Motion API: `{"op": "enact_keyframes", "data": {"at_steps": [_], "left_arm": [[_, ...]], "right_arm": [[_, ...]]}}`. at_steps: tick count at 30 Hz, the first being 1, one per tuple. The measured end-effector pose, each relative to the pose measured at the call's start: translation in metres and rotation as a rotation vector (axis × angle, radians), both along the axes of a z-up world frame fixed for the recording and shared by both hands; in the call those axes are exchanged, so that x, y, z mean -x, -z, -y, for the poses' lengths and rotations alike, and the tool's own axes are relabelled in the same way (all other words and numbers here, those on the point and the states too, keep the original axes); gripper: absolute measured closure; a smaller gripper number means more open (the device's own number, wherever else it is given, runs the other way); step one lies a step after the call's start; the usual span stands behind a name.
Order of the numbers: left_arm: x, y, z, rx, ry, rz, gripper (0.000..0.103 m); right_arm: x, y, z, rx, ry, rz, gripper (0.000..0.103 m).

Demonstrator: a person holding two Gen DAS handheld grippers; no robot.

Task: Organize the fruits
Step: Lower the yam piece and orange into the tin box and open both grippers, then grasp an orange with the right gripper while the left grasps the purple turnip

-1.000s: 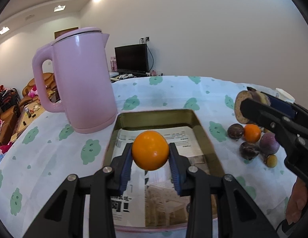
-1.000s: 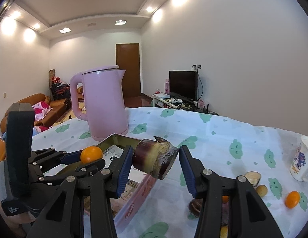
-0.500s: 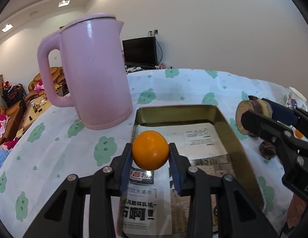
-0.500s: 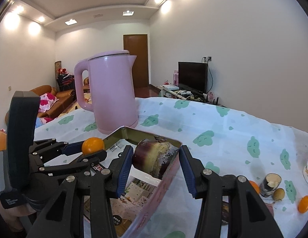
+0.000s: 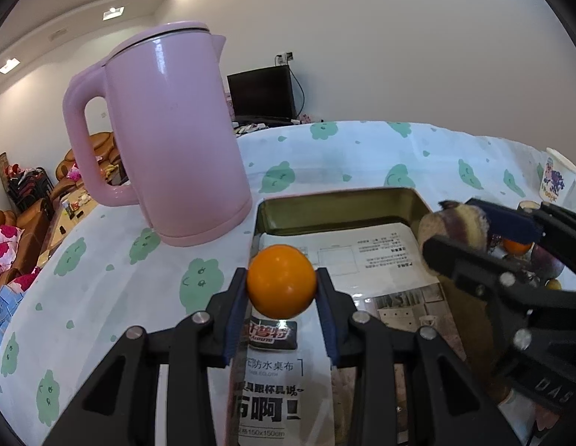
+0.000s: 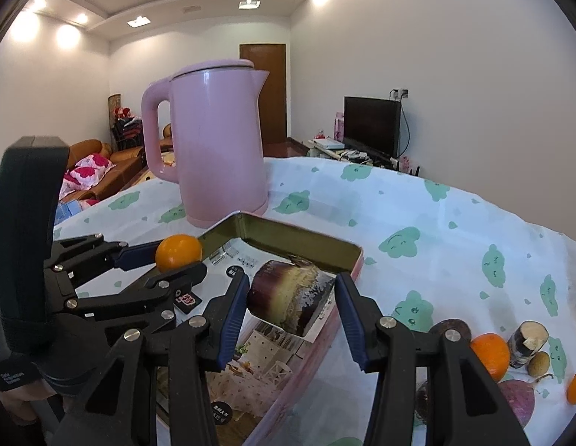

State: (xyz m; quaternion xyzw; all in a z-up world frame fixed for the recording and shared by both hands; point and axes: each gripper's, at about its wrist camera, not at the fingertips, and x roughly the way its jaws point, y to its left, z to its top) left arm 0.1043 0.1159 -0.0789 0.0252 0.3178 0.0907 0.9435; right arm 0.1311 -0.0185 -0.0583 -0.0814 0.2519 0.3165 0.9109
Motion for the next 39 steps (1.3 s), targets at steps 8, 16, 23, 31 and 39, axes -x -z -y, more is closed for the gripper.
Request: {"op": "enact_keyframes", "data": {"at_steps": [8,16,23,31,39], "left_arm": [[-0.003,0.002,0.000,0.011,0.011,-0.017,0.066],[-0.003,0.002,0.001,-0.011,0.001,-0.017,0.064],[0.007,-0.005,-0.001,-0.010,-0.052,0.033,0.042],[0.028,-0.029,0.012,0.044,-0.055,0.141,0.023],[0.031,-0.042,0.061,0.037,0.030,0.185,0.009]], "right_arm": [[-0.006,0.005,-0.005,0.025,0.004,-0.027,0.053],[-0.012,0.010,-0.010,0.044,0.003,-0.054,0.053],[-0.010,0.003,0.000,0.012,0.043,-0.020,0.041],[0.000,-0.017,0.035,-0.066,0.089,-0.018,0.038],[0.009,-0.025,0.100,-0.040,0.217,0.003,0.038]]}}
